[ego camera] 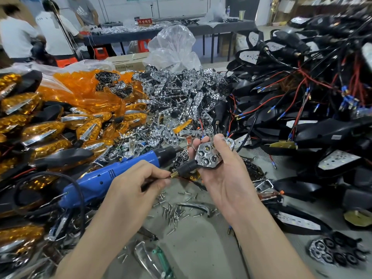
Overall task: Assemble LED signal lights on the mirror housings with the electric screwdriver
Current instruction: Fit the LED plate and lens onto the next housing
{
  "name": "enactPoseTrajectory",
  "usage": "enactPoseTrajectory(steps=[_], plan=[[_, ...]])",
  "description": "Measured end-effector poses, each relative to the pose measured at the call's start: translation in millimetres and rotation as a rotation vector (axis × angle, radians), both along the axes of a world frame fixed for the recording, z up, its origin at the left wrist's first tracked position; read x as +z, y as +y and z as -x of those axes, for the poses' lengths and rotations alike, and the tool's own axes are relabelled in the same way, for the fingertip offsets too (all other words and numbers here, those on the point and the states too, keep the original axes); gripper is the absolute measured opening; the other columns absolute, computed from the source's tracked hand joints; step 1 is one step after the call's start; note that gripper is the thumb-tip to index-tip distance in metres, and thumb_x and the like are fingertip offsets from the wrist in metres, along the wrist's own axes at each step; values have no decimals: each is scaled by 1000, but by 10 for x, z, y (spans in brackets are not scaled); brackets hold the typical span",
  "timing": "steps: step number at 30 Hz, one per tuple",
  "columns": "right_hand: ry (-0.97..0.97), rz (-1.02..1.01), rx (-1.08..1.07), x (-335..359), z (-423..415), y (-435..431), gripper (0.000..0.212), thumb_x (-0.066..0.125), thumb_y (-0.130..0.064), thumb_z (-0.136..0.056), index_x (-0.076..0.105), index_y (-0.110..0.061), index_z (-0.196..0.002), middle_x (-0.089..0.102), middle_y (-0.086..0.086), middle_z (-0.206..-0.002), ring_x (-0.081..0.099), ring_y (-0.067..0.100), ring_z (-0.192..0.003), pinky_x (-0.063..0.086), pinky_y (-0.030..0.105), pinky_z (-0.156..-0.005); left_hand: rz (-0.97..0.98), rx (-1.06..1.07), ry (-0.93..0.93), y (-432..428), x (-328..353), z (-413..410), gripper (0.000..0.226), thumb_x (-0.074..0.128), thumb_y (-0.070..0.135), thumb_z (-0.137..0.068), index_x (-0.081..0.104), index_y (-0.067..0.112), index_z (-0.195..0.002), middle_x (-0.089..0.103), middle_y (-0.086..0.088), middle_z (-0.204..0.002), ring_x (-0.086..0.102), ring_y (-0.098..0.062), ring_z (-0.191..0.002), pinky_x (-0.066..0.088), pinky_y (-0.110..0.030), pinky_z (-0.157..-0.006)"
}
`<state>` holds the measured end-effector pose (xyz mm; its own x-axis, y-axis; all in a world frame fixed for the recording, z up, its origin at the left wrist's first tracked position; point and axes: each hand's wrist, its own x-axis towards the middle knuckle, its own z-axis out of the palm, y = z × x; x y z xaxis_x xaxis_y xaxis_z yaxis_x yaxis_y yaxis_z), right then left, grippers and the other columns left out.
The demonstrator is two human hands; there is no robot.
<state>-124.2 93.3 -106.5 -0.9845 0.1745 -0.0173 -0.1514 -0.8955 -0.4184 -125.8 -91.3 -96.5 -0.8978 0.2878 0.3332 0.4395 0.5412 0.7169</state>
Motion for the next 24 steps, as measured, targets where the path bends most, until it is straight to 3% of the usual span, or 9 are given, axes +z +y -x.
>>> enactPoseTrajectory(steps=[7,14,18,24], plan=[[31,-32,-14,-53,0,-8,24,75,-15,-84,61,-6,-102,70,9,-88,72,22,-87,60,37,-81,4,12,2,13,-4,0,21,78,15,-81,72,35,-82,69,27,-87,64,4,-80,45,-7,-67],[51,-69,-23,-38,-23,-20,26,69,-4,-85,54,-15,-103,71,10,-84,71,18,-77,60,30,-78,3,6,9,23,-12,-4,24,79,13,-81,72,36,-82,70,28,-89,66,3,-84,51,-18,-71],[40,-170,-48,-15,-19,-61,6,69,-15,-86,71,-13,-91,72,6,-85,69,15,-81,59,26,-76,-3,1,23,34,-5,-14,24,79,12,-80,72,35,-82,70,26,-86,64,4,-79,46,-9,-66],[-44,-169,40,-12,-36,-121,43,76,-26,-77,62,-6,-113,73,10,-99,76,28,-97,63,46,-77,-3,23,37,32,3,-13,21,79,14,-80,72,34,-82,69,28,-86,64,2,-79,45,-8,-66]])
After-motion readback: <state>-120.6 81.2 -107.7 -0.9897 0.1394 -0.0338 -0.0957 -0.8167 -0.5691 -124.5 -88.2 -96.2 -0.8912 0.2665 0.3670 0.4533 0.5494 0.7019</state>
